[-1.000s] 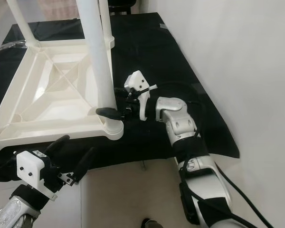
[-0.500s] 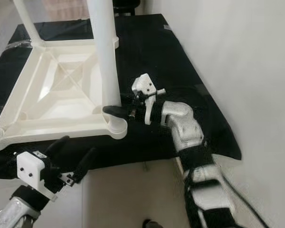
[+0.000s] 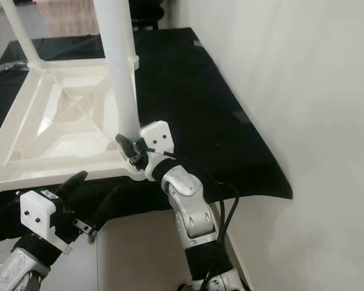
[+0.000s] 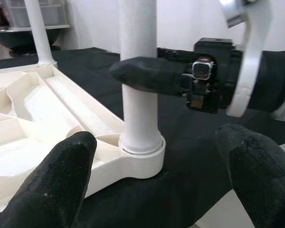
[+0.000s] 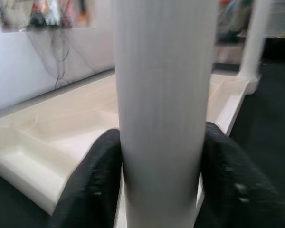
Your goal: Building children table
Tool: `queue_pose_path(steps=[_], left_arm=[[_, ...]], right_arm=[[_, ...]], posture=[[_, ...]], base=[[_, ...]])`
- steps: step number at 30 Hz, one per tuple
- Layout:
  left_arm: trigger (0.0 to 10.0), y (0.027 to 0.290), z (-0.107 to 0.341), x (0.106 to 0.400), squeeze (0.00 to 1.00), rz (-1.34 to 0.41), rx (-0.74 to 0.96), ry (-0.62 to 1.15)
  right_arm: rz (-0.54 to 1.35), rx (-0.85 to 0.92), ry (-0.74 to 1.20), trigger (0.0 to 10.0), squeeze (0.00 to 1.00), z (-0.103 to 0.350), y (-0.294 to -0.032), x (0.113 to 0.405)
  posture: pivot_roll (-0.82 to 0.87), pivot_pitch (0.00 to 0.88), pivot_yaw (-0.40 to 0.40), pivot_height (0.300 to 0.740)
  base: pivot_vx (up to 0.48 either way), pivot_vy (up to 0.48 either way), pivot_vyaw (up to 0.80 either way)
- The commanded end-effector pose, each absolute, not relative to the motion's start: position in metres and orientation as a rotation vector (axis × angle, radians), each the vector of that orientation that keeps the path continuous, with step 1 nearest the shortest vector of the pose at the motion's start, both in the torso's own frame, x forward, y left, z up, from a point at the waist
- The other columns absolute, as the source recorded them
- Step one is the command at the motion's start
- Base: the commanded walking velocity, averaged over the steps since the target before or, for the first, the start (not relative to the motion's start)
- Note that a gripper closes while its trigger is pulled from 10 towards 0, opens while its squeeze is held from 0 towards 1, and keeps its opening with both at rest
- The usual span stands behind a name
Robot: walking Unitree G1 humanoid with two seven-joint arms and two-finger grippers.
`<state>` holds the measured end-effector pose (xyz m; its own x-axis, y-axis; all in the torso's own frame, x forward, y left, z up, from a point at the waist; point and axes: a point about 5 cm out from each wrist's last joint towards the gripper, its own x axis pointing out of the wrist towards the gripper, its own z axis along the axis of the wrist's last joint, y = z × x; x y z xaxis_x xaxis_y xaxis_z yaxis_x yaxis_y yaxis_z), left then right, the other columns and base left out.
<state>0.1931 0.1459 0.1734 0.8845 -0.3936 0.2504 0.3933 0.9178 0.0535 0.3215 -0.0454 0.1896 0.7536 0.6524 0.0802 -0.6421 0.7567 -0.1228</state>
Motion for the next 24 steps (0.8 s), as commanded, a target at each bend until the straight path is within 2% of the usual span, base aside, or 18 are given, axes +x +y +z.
queue_pose_path(steps=[1, 3, 4, 7, 8, 9, 13, 23, 24], left_arm=[[10.0, 0.147, 0.169, 0.192, 0.00, -0.399, 0.008, -0.245], [10.0, 0.147, 0.168, 0.192, 0.00, -0.393, 0.009, -0.245], [10.0, 0.146, 0.168, 0.192, 0.00, -0.395, 0.008, -0.244], [10.0, 0.146, 0.167, 0.191, 0.00, -0.397, 0.008, -0.242], [10.0, 0.146, 0.167, 0.191, 0.00, -0.398, 0.007, -0.242], [10.0, 0.145, 0.167, 0.191, 0.00, -0.399, 0.007, -0.243], [10.0, 0.145, 0.168, 0.190, 0.00, -0.399, 0.006, -0.243], [10.0, 0.145, 0.168, 0.187, 0.00, -0.396, 0.008, -0.241], [10.0, 0.145, 0.168, 0.187, 0.00, -0.396, 0.008, -0.241]], right_arm=[[0.735, -0.067, 0.034, 10.0, 1.00, 0.159, -0.050, 0.321], [0.862, -0.064, -0.008, 10.0, 1.00, 0.176, -0.060, 0.330], [0.918, -0.092, -0.025, 10.0, 0.77, 0.185, -0.069, 0.336], [0.963, -0.128, -0.037, 10.0, 0.77, 0.193, -0.078, 0.341], [0.996, -0.153, -0.039, 10.0, 0.00, 0.197, -0.083, 0.345], [1.066, -0.196, -0.033, 10.0, 0.00, 0.206, -0.093, 0.355], [1.103, -0.222, -0.027, 10.0, 0.00, 0.216, -0.099, 0.366], [1.189, -0.239, -0.032, 10.0, 0.00, 0.233, -0.095, 0.377], [1.205, -0.236, -0.033, 3.7, 0.00, 0.235, -0.094, 0.378]], posture=[[0.04, 0.178, -0.021, 0.740], [0.05, 0.170, -0.021, 0.740], [0.05, 0.168, -0.022, 0.740], [0.06, 0.167, -0.023, 0.740], [0.06, 0.167, -0.023, 0.740], [0.06, 0.173, -0.022, 0.740], [0.07, 0.177, -0.021, 0.740], [0.08, 0.188, -0.024, 0.740], [0.08, 0.190, -0.025, 0.740]], base=[[0.000, 0.000, 0.00], [0.000, 0.000, 0.00], [0.000, 0.000, 0.00], [0.000, 0.000, 0.00], [0.000, 0.000, 0.00], [0.000, 0.000, 0.00], [0.000, 0.000, 0.00], [0.000, 0.000, 0.00], [0.000, 0.000, 0.00]])
